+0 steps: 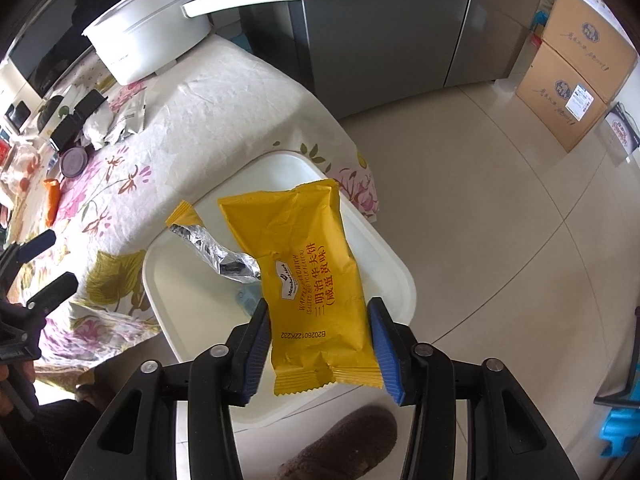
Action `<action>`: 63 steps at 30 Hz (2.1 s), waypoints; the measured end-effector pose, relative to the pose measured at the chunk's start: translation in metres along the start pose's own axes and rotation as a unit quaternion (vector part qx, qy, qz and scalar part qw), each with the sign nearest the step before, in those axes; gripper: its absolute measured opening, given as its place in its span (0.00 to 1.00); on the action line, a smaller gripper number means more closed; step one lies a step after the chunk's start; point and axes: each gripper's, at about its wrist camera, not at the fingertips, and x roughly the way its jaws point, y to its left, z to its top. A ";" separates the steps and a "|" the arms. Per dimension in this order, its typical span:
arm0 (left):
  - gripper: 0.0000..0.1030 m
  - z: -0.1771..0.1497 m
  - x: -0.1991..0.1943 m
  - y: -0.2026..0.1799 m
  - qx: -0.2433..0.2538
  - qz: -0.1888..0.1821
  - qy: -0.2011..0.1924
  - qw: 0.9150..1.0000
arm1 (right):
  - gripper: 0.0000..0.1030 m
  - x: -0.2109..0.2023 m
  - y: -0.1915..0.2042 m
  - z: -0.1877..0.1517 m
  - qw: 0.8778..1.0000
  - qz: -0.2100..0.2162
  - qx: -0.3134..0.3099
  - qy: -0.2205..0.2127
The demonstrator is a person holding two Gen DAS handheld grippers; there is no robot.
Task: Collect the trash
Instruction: 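Carry the can and yellow packet over the white bin and open both tools, then reach the left tool to the orange peel and close on it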
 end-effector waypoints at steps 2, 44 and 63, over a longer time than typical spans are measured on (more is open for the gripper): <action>0.99 -0.003 -0.005 0.006 0.000 0.007 -0.001 1.000 | 0.81 0.000 0.002 0.001 1.000 0.005 0.001 0.001; 0.99 -0.023 -0.046 0.182 -0.196 0.100 -0.046 0.974 | 0.82 -0.011 0.192 0.057 0.992 0.060 -0.075 -0.084; 0.36 -0.003 0.033 0.209 -0.234 0.057 -0.033 0.970 | 0.82 0.015 0.192 0.060 0.992 -0.002 -0.103 -0.068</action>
